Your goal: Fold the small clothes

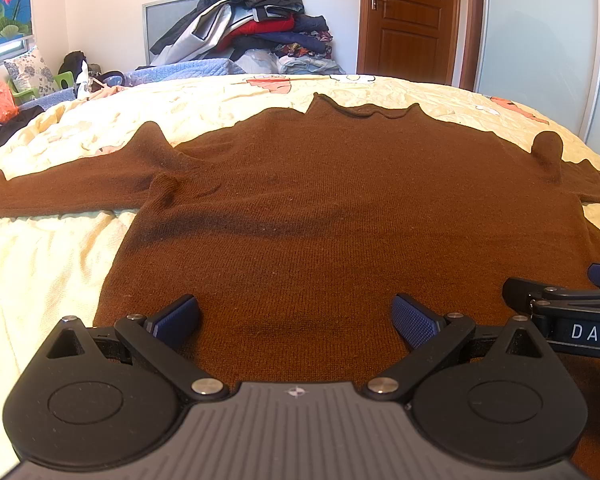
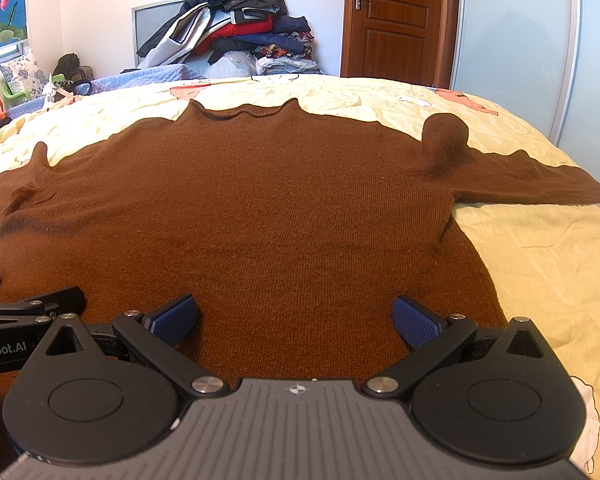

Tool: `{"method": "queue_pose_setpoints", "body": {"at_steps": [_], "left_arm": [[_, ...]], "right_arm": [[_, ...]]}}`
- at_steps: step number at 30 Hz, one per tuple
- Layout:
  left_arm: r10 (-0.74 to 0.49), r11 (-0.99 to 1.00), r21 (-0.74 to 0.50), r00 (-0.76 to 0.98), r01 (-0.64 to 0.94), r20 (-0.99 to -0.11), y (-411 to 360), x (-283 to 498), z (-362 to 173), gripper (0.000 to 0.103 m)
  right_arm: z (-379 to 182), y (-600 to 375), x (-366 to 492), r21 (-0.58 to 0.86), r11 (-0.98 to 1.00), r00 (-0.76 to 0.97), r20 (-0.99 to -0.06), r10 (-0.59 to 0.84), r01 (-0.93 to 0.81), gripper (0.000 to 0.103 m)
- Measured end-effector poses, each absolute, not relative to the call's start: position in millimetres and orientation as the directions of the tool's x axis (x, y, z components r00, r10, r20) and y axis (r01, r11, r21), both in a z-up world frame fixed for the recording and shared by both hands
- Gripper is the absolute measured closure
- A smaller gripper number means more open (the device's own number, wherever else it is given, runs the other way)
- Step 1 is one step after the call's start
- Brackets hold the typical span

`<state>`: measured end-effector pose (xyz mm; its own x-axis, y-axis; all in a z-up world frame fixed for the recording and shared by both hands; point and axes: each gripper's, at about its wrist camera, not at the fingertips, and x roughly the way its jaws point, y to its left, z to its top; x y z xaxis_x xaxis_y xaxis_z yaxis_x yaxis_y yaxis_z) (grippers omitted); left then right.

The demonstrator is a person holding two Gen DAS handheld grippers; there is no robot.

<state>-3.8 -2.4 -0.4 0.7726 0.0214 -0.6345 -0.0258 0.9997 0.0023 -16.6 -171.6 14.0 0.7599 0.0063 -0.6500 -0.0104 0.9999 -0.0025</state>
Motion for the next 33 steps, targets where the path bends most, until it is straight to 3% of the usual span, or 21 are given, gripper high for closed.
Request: {"method": "queue_pose_setpoints", "body": {"at_steps": [33], "left_arm": [[0.021, 1.0, 0.002, 0.773, -0.026, -0.634, -2.4, -3.9, -0.5, 0.0]], "right_arm": [[13.7, -169.7, -15.0, -0.002, 1.0, 0.756, -0.655, 0.01, -0.015, 0.0]]}}
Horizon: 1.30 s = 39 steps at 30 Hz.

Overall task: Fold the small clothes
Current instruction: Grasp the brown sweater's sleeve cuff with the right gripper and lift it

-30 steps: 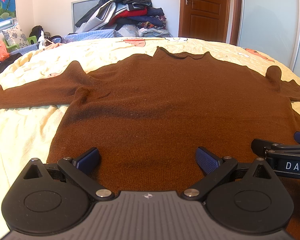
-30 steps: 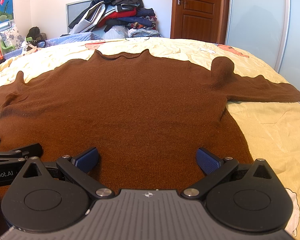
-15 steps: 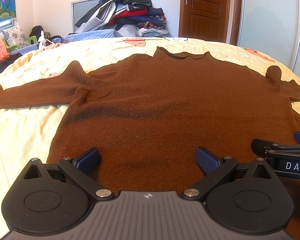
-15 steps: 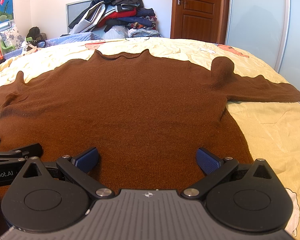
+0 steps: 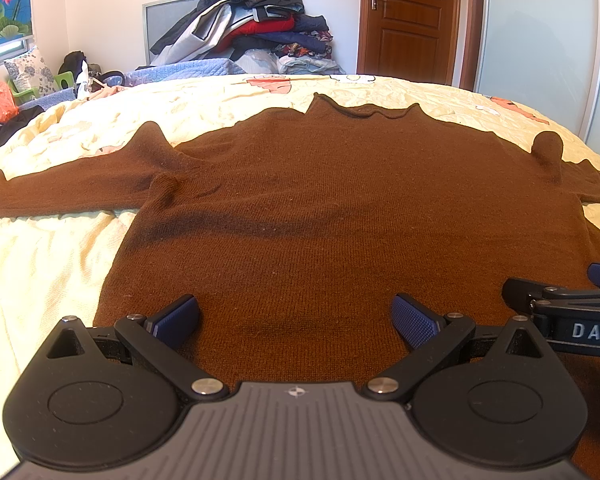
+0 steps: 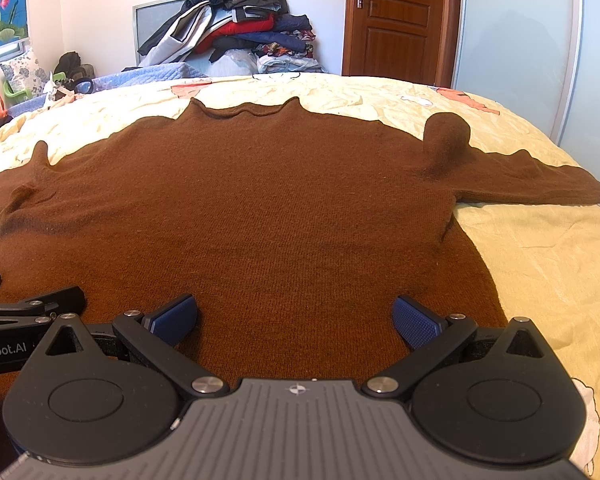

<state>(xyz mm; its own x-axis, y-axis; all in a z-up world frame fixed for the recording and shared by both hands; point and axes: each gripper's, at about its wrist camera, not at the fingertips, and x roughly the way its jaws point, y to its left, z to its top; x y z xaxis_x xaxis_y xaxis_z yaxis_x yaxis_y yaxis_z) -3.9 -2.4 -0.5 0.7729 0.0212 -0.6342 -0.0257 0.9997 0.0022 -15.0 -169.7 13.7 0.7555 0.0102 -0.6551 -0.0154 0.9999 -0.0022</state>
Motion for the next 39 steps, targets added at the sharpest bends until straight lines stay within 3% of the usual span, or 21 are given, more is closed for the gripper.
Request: {"method": "queue_pose_setpoints", "body": {"at_steps": [2, 4, 7, 10, 12, 14, 16, 22, 27, 29, 31, 33, 36, 39], "left_arm": [[0.021, 1.0, 0.002, 0.773, -0.025, -0.634, -2.4, -4.1, -1.0, 0.0], [0.021, 1.0, 0.002, 0.773, -0.026, -0.634, -2.5, -3.9, -0.5, 0.0], [0.021, 1.0, 0.002, 0.773, -0.025, -0.634, -2.4, -3.5, -1.4, 0.0], [0.021, 1.0, 0.001, 0.773, -0.026, -0.634, -2.5, -3.4, -1.3, 0.0], [0.021, 1.0, 0.002, 0.773, -0.026, -0.634, -2.4, -3.5, -1.0, 0.0], [0.021, 1.0, 0.002, 0.773, -0.026, -0.634, -2.4, -3.4, -1.1, 0.0], [0.022, 1.0, 0.002, 0.773, -0.026, -0.634, -2.4, -3.4, -1.3, 0.0], [0.021, 1.0, 0.002, 0.773, -0.026, -0.634, -2.2, -3.5, -1.0, 0.0], [0.021, 1.0, 0.001, 0.773, -0.026, -0.634, -2.2, -3.5, -1.0, 0.0], [0.021, 1.0, 0.001, 0.773, -0.026, -0.634, -2.1, -3.6, -1.1, 0.0], [0.02, 1.0, 0.001, 0.773, -0.026, -0.634, -2.2, -3.6, -1.0, 0.0], [0.02, 1.0, 0.001, 0.773, -0.026, -0.634, -2.2, -3.6, -1.3, 0.0], [0.02, 1.0, 0.001, 0.773, -0.026, -0.634, -2.3, -3.5, -1.0, 0.0], [0.019, 1.0, -0.001, 0.773, -0.026, -0.634, -2.0, -2.9, -1.3, 0.0]], "right_arm": [[17.0, -172.4, -12.5, 0.01, 0.999, 0.739, -0.672, 0.044, -0.051, 0.0], [32.1, -197.2, -6.2, 0.146, 0.989, 0.736, -0.667, 0.111, -0.017, 0.0], [63.5, -266.2, 0.6, 0.422, 0.905, 0.825, -0.528, 0.2, 0.051, 0.0], [81.8, -353.1, 15.4, 0.619, 0.777, 0.882, -0.426, 0.203, 0.12, 0.0], [80.0, -414.6, 26.8, 0.706, 0.681, 0.897, -0.409, 0.167, 0.195, 0.0], [71.0, -474.7, 34.0, 0.759, 0.584, 0.907, -0.412, 0.088, 0.288, 0.006], [58.6, -527.4, 39.1, 0.776, 0.498, 0.895, -0.446, 0.002, 0.386, 0.017], [21.0, -589.6, 58.0, 0.764, 0.391, 0.84, -0.54, -0.045, 0.512, 0.028], [16.4, -603.7, 75.1, 0.801, 0.367, 0.871, -0.489, -0.055, 0.473, 0.034], [14.9, -609.7, 85.2, 0.797, 0.376, 0.871, -0.487, -0.062, 0.472, 0.044], [12.0, -608.9, 92.8, 0.776, 0.403, 0.863, -0.501, -0.073, 0.485, 0.068], [9.3, -610.6, 100.8, 0.745, 0.431, 0.847, -0.523, -0.095, 0.509, 0.083], [21.0, -602.2, 96.3, 0.717, 0.457, 0.839, -0.525, -0.144, 0.527, 0.085], [57.1, -560.1, 97.0, 0.671, 0.593, 0.88, -0.452, -0.148, 0.444, 0.087]]}}
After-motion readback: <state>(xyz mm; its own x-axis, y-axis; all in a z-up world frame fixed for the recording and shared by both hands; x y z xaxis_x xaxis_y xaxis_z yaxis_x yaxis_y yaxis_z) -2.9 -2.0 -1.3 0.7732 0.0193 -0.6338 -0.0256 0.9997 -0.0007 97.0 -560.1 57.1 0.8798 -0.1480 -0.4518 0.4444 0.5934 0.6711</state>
